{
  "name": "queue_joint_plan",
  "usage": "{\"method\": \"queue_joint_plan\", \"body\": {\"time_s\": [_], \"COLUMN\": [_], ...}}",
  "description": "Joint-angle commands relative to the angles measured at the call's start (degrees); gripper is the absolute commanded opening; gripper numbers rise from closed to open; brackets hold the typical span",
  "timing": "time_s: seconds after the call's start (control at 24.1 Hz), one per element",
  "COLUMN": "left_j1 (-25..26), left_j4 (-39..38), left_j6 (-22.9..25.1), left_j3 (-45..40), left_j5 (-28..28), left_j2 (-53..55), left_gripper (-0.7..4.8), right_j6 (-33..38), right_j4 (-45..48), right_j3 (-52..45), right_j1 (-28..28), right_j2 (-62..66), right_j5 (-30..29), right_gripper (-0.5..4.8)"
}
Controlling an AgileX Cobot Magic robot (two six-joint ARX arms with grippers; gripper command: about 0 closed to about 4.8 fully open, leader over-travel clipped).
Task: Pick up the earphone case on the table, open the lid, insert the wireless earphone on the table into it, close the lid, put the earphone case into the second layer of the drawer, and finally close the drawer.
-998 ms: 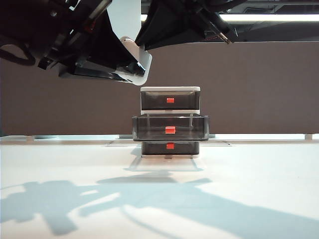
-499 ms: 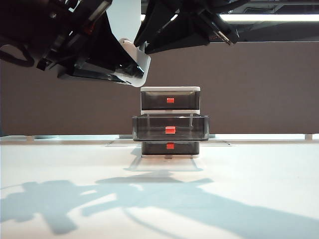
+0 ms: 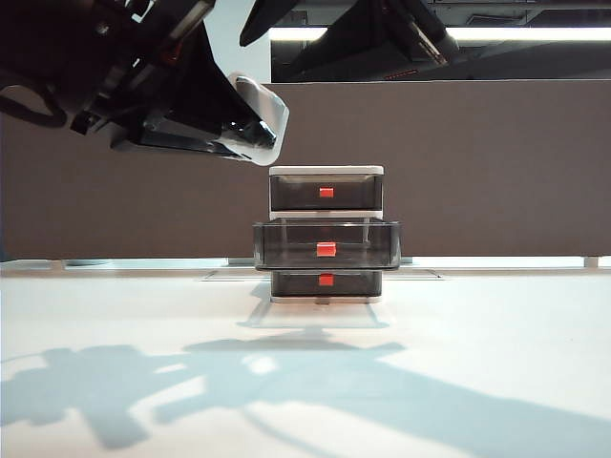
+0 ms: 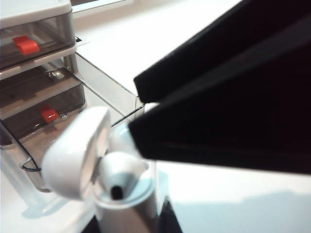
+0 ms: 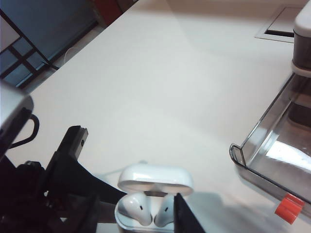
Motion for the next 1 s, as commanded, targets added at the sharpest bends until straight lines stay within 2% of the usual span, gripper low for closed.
{"method": "queue_joint_plan", "body": {"time_s": [0.04,0.21,0.25,0.33,0.37,0.5,0.62,0.67,0.79,1.0], "left_j1": [0.0,0.0,0.0,0.0,0.0,0.0,-1.2,-2.1,-4.2,-6.1], "left_j4": [1.0,1.0,1.0,1.0,1.0,1.0,1.2,1.5,2.3,5.2], "left_j6": [0.0,0.0,0.0,0.0,0.1,1.0,3.3,4.2,6.9,6.8], "left_j3": [0.2,0.2,0.2,0.2,0.2,0.2,0.2,0.2,0.2,0.2], "left_j5": [0.2,0.2,0.2,0.2,0.2,0.2,0.2,0.2,0.2,0.2], "left_j2": [-0.2,-0.2,-0.2,-0.2,-0.2,-0.2,-0.2,-0.2,-0.2,-0.2], "left_gripper": [0.13,0.13,0.13,0.13,0.13,0.13,0.12,0.12,0.13,0.13], "right_j6": [-1.1,-3.8,-4.2,-4.9,-5.0,-5.0,-4.9,-4.9,-5.0,-4.9], "right_j4": [0.7,0.8,0.8,0.6,0.3,-0.1,-0.7,-0.4,0.0,0.0], "right_j3": [0.1,0.1,0.1,0.1,0.1,0.1,0.1,0.2,0.2,0.2], "right_j1": [-0.2,-1.6,-2.2,-3.8,-5.7,-10.8,-19.5,-21.3,-22.0,-22.0], "right_j2": [-0.9,-2.1,-2.3,-3.0,-3.4,-3.2,-1.9,-1.4,0.2,3.4], "right_j5": [0.4,3.4,3.8,3.8,2.5,-6.5,-24.6,-28.5,-32.4,-39.5], "right_gripper": [2.13,2.07,1.83,0.34,-0.01,-0.01,-0.01,-0.01,-0.01,-0.01]}}
